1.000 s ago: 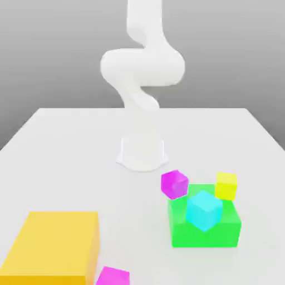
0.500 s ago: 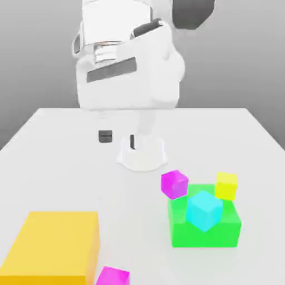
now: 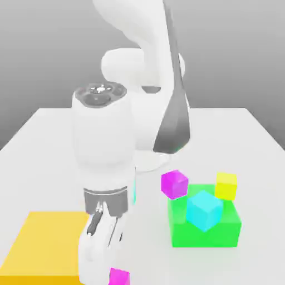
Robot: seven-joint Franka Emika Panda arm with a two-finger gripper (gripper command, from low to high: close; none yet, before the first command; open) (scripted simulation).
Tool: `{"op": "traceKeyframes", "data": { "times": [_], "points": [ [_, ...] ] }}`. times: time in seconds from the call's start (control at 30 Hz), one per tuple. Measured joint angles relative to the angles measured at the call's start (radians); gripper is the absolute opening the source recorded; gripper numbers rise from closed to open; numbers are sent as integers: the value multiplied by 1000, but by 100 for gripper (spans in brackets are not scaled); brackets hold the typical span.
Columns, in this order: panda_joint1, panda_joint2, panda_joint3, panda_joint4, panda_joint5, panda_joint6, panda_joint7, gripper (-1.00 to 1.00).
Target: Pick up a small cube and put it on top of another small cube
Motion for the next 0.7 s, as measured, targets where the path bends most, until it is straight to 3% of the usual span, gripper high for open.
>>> {"op": "traceKeyframes", "data": {
  "times": [0.1, 0.13, 0.33, 0.5, 0.7],
  "points": [
    [9, 106, -11, 19, -4, 80, 19, 0],
    [10, 134, -13, 24, -5, 102, 21, -100],
    [11, 148, -14, 27, -5, 116, 21, -100],
    [8, 16, -9, 0, 2, 9, 17, -100],
    [39, -197, 131, -106, 139, -88, -172, -100]
  ]
}}
